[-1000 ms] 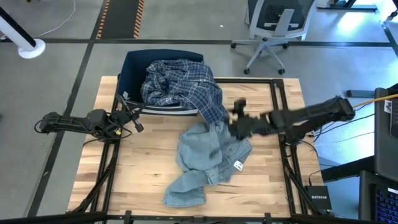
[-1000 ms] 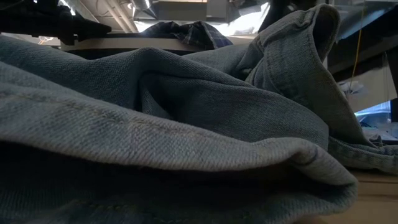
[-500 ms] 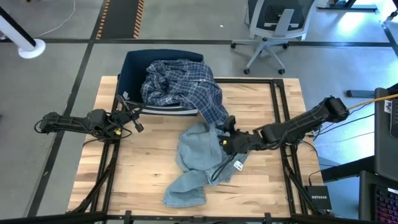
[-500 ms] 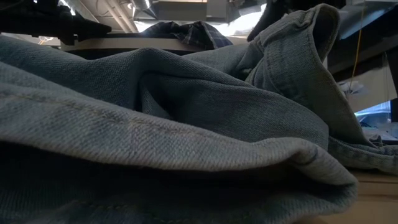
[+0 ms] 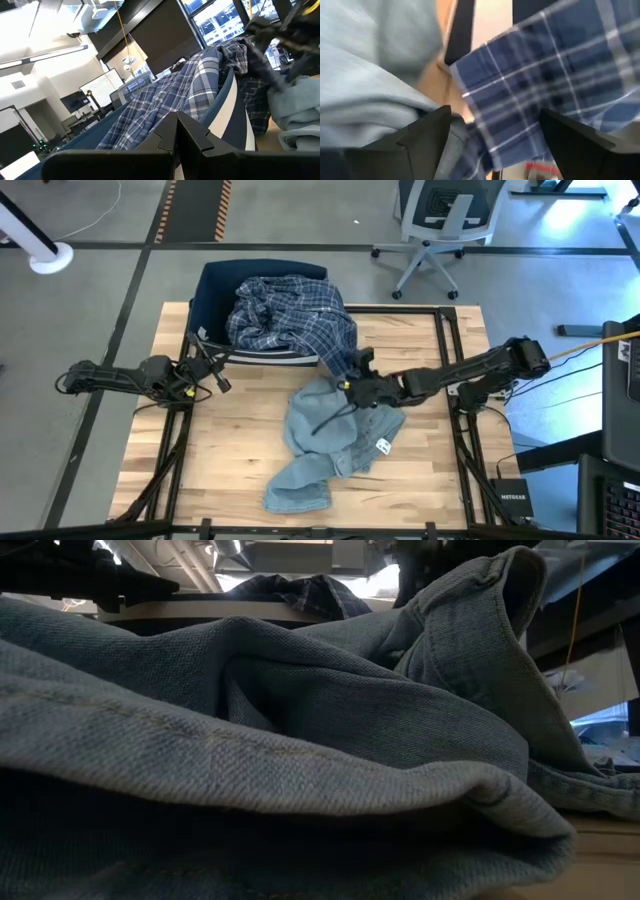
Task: Sort clothes
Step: Put the blue shirt into the blue laundry bin
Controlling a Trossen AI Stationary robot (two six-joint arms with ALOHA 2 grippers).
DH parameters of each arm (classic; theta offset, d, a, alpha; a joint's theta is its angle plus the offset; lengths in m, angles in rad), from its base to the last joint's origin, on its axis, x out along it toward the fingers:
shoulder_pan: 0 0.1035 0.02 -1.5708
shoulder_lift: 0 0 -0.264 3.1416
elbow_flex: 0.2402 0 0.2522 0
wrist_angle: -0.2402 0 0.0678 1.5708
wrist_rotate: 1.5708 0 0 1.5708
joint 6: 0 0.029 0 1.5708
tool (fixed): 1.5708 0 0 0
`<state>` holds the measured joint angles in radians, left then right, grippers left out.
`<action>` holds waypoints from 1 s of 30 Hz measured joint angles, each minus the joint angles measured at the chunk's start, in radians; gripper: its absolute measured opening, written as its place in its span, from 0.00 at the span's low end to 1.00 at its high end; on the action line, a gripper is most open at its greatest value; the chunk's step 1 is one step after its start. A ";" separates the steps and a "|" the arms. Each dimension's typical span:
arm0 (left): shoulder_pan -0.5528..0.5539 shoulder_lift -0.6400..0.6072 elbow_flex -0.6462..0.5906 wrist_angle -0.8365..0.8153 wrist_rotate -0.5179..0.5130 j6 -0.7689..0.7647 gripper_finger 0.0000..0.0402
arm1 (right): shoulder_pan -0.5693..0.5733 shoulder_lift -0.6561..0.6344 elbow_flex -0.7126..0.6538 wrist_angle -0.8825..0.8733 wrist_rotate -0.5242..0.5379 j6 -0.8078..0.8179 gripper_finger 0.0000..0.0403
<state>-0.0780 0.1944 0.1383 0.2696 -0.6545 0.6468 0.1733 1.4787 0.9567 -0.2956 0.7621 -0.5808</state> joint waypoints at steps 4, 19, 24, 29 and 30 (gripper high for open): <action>0.000 0.000 0.000 0.000 0.000 0.000 0.00 | -0.056 0.027 -0.001 -0.001 0.079 0.000 0.80; 0.000 0.000 0.000 0.001 0.000 0.000 0.00 | -0.227 0.027 0.008 -0.023 0.022 -0.231 0.06; 0.000 0.000 0.000 0.001 0.000 0.000 0.00 | -0.256 0.012 0.111 -0.078 0.030 -0.320 0.07; 0.000 0.000 0.000 0.000 0.000 0.000 0.00 | -0.283 0.000 0.296 -0.133 0.033 -0.429 0.02; 0.000 0.000 0.000 0.001 0.000 0.000 0.00 | -0.293 -0.001 0.337 -0.126 0.038 -0.459 0.03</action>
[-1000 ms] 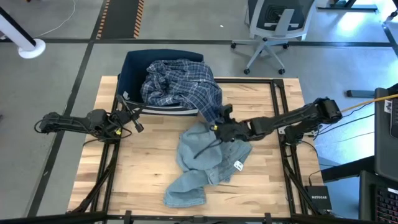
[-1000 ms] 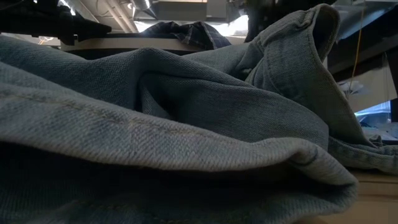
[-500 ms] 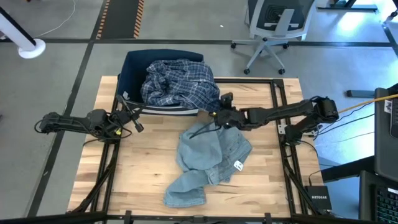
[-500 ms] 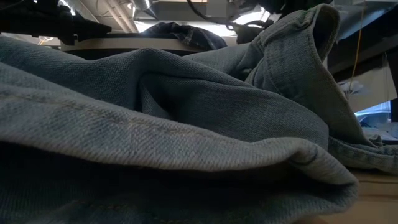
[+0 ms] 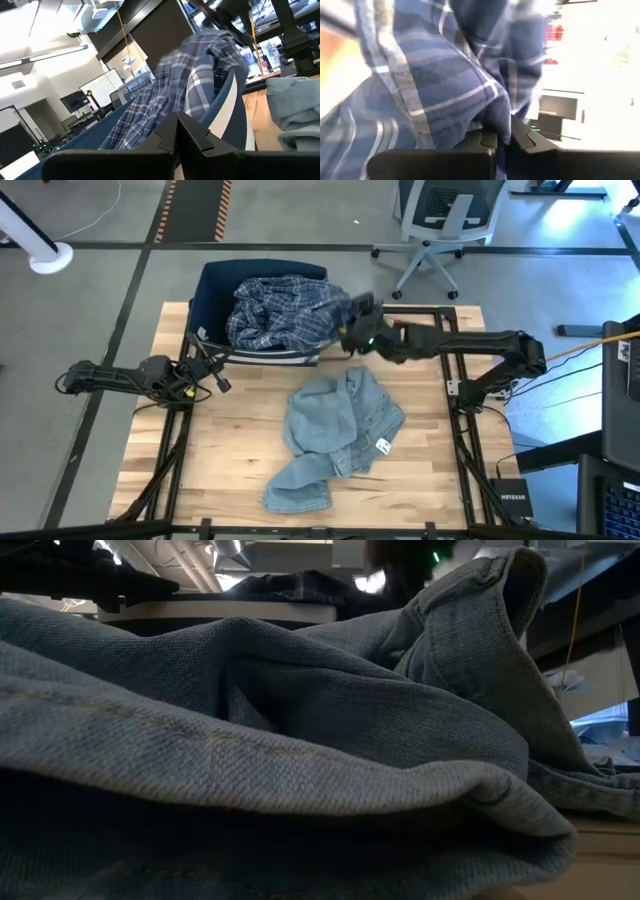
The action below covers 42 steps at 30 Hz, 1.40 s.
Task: Sort clothes
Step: Put the blue shirt into the blue laundry bin, then put the blue pants into the laundry bin
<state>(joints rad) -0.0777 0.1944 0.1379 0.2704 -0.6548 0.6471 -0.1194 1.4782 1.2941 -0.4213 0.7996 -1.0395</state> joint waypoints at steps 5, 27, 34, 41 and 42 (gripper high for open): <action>0.000 0.000 0.000 0.000 0.000 0.000 0.00 | -0.060 0.009 0.218 0.052 -0.083 -0.115 0.03; 0.000 -0.003 0.000 -0.003 0.000 0.000 0.00 | -0.212 0.376 0.448 0.522 -0.690 -0.028 0.15; 0.000 -0.003 0.000 -0.002 0.000 0.000 0.00 | -0.214 0.408 0.603 0.130 -0.695 -0.079 0.42; 0.000 -0.003 0.000 -0.001 0.000 0.000 0.00 | -0.172 0.394 0.897 -0.405 -0.544 -0.093 0.56; 0.000 -0.003 0.000 -0.001 0.000 0.000 0.00 | -0.162 0.393 0.936 -0.467 -0.533 -0.084 0.56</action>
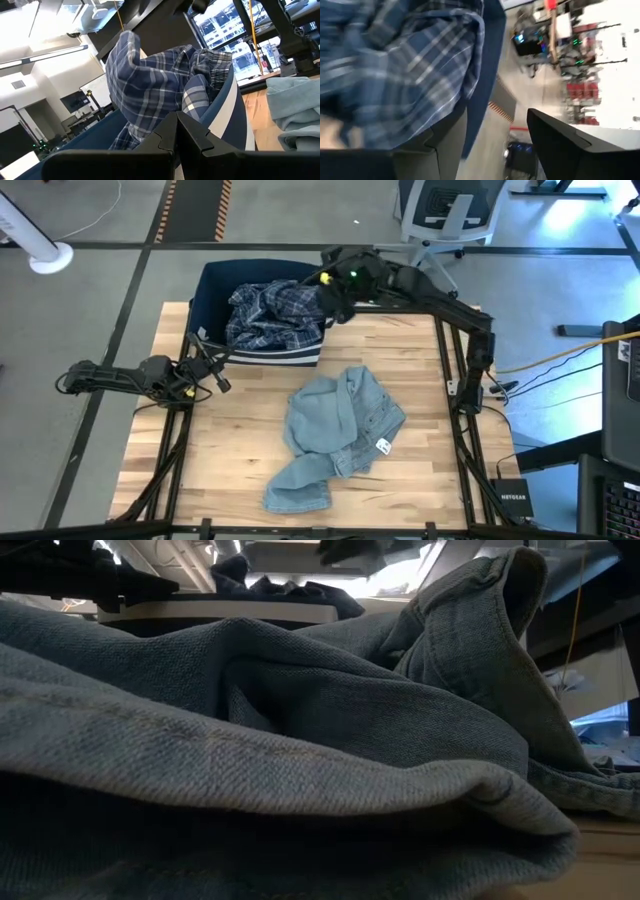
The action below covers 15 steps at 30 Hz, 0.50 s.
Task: Sort clothes
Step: Put the blue pants into the laundry bin
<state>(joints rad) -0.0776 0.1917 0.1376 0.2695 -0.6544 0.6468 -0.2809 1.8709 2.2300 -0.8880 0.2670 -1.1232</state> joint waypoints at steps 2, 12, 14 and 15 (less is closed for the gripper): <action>0.000 0.000 0.000 0.000 0.000 0.000 0.00 | 0.027 0.000 0.072 -0.125 0.023 0.042 0.56; 0.000 0.000 0.000 0.001 0.000 0.000 0.00 | 0.243 -0.108 -0.067 -0.611 0.022 0.338 0.54; 0.000 0.000 0.000 0.001 0.000 0.000 0.00 | 0.298 -0.150 -0.182 -0.605 0.069 0.392 0.53; 0.000 0.000 0.000 0.001 0.000 0.000 0.00 | 0.326 -0.182 -0.249 -0.590 0.094 0.411 0.53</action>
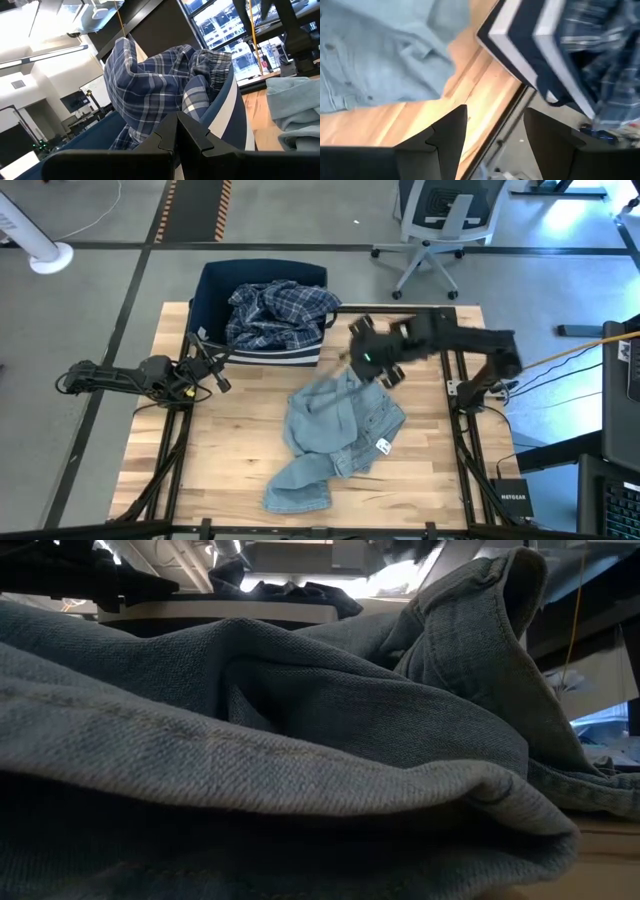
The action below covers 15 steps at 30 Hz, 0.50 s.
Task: Sort clothes
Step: Put the blue pants into the laundry bin
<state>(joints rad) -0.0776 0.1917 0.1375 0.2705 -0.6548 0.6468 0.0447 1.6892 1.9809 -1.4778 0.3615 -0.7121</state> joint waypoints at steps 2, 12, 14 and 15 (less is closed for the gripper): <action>0.000 0.000 0.000 0.000 0.000 0.000 0.00 | 0.053 -0.073 -0.147 0.062 0.042 0.028 0.53; 0.000 0.000 0.000 0.000 0.000 0.000 0.00 | 0.283 -0.542 -0.974 0.650 0.125 0.222 0.53; 0.000 0.000 0.000 0.001 0.004 -0.010 0.00 | 0.324 -0.622 -1.109 0.752 0.129 0.270 0.53; 0.000 0.000 0.000 0.001 0.015 -0.039 0.00 | 0.344 -0.661 -1.171 0.804 0.144 0.289 0.53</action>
<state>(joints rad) -0.0776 0.1917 0.1375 0.2717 -0.6399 0.6082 0.3884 1.0278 0.8101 -0.6737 0.5057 -0.4229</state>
